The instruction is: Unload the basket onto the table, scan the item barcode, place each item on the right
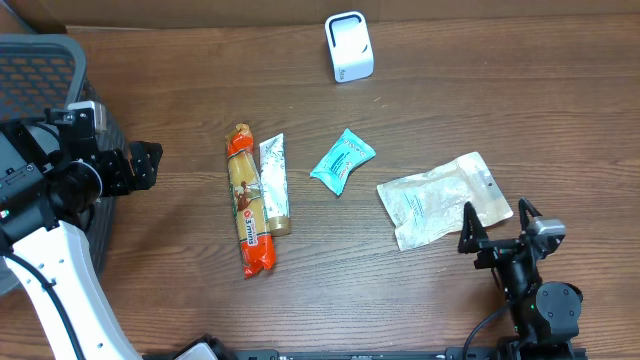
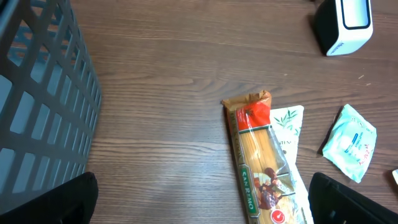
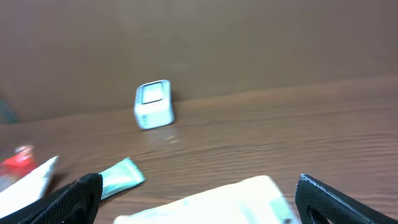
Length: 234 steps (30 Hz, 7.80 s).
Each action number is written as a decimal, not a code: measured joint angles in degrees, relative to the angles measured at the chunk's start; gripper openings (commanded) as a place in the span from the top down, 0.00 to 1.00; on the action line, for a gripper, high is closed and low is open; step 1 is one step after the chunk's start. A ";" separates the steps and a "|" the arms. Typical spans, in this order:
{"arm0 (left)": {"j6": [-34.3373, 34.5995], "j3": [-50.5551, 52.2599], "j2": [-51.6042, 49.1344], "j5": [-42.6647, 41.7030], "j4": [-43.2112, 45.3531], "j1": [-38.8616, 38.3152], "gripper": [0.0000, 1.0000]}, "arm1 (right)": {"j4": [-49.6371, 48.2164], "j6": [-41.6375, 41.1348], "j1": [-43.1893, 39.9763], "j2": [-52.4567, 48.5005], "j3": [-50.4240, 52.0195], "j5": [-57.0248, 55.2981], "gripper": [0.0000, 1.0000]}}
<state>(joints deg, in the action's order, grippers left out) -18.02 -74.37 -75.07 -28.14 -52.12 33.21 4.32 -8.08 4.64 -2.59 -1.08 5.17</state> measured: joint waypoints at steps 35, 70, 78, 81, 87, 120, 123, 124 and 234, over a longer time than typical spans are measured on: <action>-0.02 0.04 -0.11 -0.39 -0.02 0.00 0.00 | 54.55 -11.61 -13.53 -55.93 -48.70 25.81 0.17; 0.00 0.07 -0.11 -0.42 -0.04 0.00 0.01 | -19.47 -14.86 -19.93 -95.86 -24.79 48.35 0.38; -0.02 0.07 -0.11 -0.42 -0.04 0.00 0.01 | -21.75 -15.45 -18.80 -99.10 -23.87 45.40 0.96; -0.02 0.07 -0.11 -0.39 -0.04 0.00 0.00 | -21.75 -17.86 -18.80 -99.16 -24.22 46.58 0.96; -0.02 0.07 -0.11 -0.42 -0.02 0.00 0.00 | -13.97 -21.29 -18.80 -98.01 -29.11 49.79 0.96; 0.00 0.07 -0.11 -0.42 -0.04 0.00 0.00 | 75.71 -16.79 27.10 -108.54 -82.93 -26.60 0.69; 0.00 0.07 -0.11 -0.39 -0.02 0.00 0.01 | 72.04 -17.05 30.47 -109.53 -83.41 -23.15 0.23; 0.00 0.07 -0.11 -0.42 -0.02 0.00 0.01 | 71.52 -17.03 31.36 -109.61 -83.41 -21.79 0.21; 0.00 0.07 -0.11 -0.39 -0.02 0.00 0.00 | 44.74 -32.52 0.96 -91.25 -58.14 -14.99 0.33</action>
<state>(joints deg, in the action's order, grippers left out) -18.02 -74.30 -75.18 -28.53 -52.14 33.21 49.06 -40.60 5.61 -93.84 -59.22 -9.82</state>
